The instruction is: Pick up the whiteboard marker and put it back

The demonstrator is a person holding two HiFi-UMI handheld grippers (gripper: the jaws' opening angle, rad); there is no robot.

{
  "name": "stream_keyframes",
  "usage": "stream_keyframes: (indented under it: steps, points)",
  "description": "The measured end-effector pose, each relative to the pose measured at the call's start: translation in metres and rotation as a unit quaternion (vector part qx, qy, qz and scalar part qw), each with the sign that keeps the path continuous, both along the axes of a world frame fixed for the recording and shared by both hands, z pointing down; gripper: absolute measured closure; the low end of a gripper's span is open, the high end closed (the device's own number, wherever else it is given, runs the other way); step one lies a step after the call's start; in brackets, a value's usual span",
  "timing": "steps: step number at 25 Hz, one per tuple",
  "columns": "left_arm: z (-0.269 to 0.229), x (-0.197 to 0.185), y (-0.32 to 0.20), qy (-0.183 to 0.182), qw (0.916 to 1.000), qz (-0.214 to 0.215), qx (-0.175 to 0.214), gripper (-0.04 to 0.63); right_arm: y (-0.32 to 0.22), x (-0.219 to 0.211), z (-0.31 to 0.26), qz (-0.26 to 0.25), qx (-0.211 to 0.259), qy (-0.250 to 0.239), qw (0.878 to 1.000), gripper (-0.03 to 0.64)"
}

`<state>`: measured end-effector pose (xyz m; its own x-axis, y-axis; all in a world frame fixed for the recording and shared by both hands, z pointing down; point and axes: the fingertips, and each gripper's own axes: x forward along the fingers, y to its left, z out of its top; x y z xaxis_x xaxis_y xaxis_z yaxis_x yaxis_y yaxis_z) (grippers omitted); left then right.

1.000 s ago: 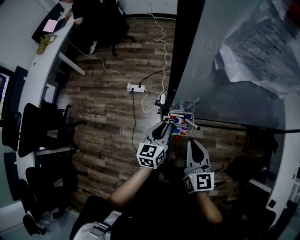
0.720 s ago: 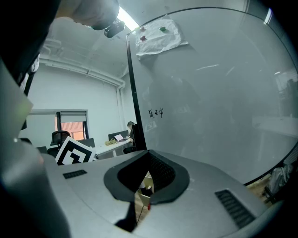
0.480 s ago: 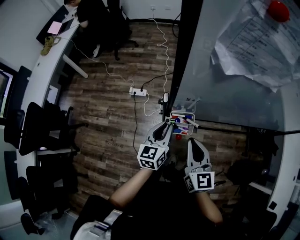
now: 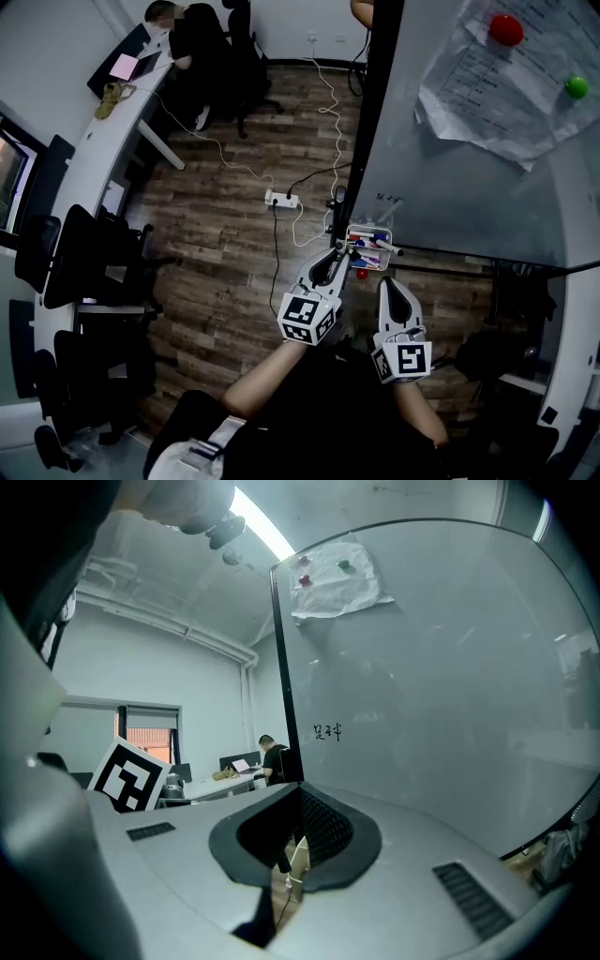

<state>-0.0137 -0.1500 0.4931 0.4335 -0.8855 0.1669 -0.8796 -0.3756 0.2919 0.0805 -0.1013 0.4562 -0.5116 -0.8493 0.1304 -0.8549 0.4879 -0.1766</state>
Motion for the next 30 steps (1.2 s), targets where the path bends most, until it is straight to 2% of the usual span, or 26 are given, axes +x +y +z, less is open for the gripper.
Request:
stream_keyframes:
  steps: [10,16,30]
  points:
    - [-0.035,-0.004,0.037,-0.005,0.9994,0.015,0.032,0.522,0.013,-0.006,-0.018,-0.001,0.018,0.004,1.000,0.603]
    - [-0.051,-0.009,0.046,-0.021,0.9980,0.010,0.059,0.522,0.013,-0.006,-0.021,-0.001,0.029,0.010,1.000,0.603]
    - [-0.052,-0.006,0.043,-0.025,0.9970,0.028,0.068,0.523,0.002,-0.001,-0.017,0.016,0.030,0.007,0.999,0.603]
